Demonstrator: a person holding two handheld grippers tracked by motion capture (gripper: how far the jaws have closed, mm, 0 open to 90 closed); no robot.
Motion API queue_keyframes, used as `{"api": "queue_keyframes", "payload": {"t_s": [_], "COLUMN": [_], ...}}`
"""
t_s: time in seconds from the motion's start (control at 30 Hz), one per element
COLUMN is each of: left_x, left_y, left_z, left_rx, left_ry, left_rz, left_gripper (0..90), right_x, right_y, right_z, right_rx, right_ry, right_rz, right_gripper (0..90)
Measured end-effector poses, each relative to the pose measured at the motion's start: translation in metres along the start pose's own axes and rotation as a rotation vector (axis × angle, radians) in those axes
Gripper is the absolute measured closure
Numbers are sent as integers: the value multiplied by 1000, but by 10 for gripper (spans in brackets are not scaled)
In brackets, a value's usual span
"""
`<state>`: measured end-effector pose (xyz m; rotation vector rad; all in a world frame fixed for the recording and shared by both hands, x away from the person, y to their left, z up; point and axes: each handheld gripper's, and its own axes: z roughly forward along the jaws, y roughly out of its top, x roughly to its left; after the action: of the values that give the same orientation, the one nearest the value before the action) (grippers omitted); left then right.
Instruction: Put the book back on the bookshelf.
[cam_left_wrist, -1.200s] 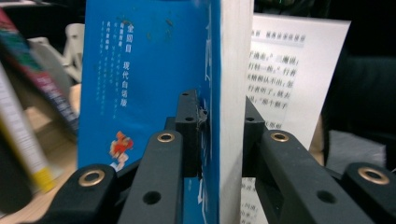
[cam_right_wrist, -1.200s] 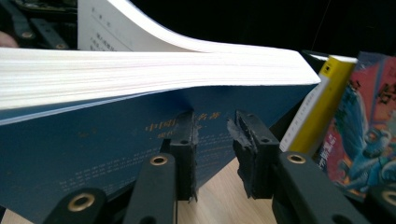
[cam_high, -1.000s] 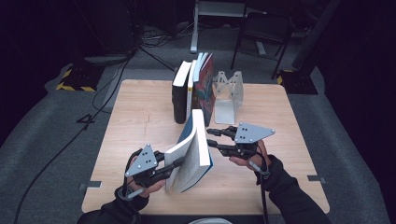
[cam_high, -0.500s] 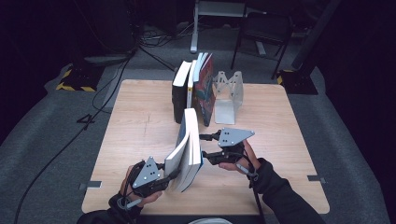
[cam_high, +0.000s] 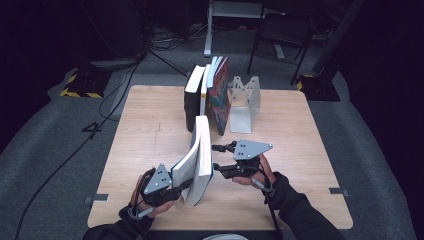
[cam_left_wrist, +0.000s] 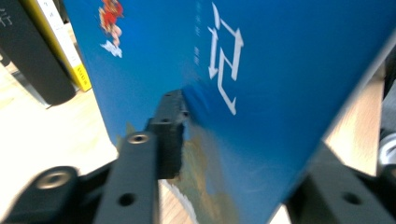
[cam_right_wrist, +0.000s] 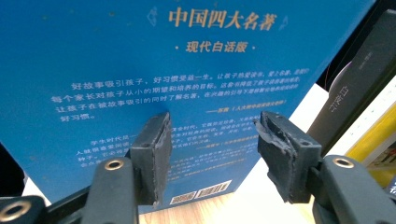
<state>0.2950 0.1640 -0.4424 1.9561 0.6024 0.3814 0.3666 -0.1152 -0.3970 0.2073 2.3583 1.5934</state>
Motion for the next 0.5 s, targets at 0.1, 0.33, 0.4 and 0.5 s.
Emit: {"api": "queue_keyframes", "payload": {"t_s": [0.1,0.33,0.4,0.5], "left_x": [7,14,16,18], "left_y": [1,10,14,20], "left_z": [2,19,27,41], "left_rx": [-12,-32,-37,-47], "left_ry": [-53,-134,-157,-197], "left_rz": [-20,18,21,24], "left_gripper": [718,728,730,729], "right_x": [-2,-5,-6,-6], "right_y": [0,-2,-3,-3], "right_z": [-3,-21,-27,-36], "right_rx": [3,5,-5,6], "right_ry": [4,24,26,-16], "right_rz": [-8,-33,-36,-51], "right_gripper": [446,472,471,472]}}
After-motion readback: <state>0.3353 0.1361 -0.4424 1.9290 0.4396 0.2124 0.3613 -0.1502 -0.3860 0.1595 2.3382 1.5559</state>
